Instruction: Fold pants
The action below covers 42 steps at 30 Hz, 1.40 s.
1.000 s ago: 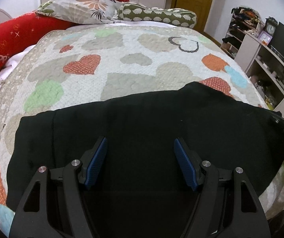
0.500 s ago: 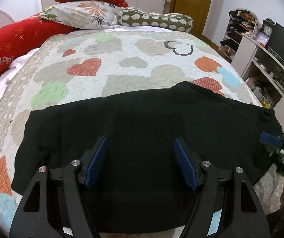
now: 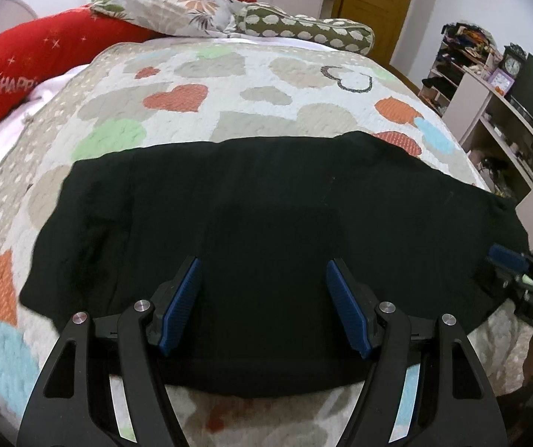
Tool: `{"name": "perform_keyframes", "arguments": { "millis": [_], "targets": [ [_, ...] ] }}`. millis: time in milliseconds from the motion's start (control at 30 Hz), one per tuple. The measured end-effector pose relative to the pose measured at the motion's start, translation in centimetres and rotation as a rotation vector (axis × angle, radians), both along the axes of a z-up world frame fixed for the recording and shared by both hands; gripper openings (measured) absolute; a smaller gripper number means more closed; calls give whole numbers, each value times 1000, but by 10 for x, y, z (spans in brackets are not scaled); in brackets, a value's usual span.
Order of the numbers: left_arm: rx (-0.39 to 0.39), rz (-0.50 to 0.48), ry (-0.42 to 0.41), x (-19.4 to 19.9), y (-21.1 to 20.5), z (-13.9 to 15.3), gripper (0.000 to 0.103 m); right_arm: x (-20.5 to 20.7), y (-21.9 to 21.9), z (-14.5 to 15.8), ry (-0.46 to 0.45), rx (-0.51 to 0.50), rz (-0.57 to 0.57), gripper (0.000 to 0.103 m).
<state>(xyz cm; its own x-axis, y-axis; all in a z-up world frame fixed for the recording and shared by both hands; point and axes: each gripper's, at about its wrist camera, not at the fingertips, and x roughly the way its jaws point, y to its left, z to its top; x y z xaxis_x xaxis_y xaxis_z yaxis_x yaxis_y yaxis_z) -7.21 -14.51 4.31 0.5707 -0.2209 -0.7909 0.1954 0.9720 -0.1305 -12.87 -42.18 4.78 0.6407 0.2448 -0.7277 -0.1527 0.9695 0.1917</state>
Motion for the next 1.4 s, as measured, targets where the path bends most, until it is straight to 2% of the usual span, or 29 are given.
{"name": "perform_keyframes", "arguments": {
  "millis": [167, 400, 567, 667, 867, 1400],
  "targets": [
    [-11, 33, -42, -26, 14, 27, 70, 15, 5, 10, -33, 70, -10, 48],
    [17, 62, -97, -61, 35, 55, 70, 47, 32, 8, 41, 126, 31, 49],
    [10, 77, -134, -71, 51, 71, 70, 46, 47, 29, -3, 170, 19, 49],
    [1, 71, -154, -76, 53, 78, 70, 44, 61, 35, -3, 151, 46, 50],
    [12, 53, -172, -84, 50, 83, 70, 40, 78, 42, -15, 127, 92, 50],
    [3, 53, -144, -74, 43, 74, 70, 42, 61, 38, -4, 123, 61, 50]
  ]
}}
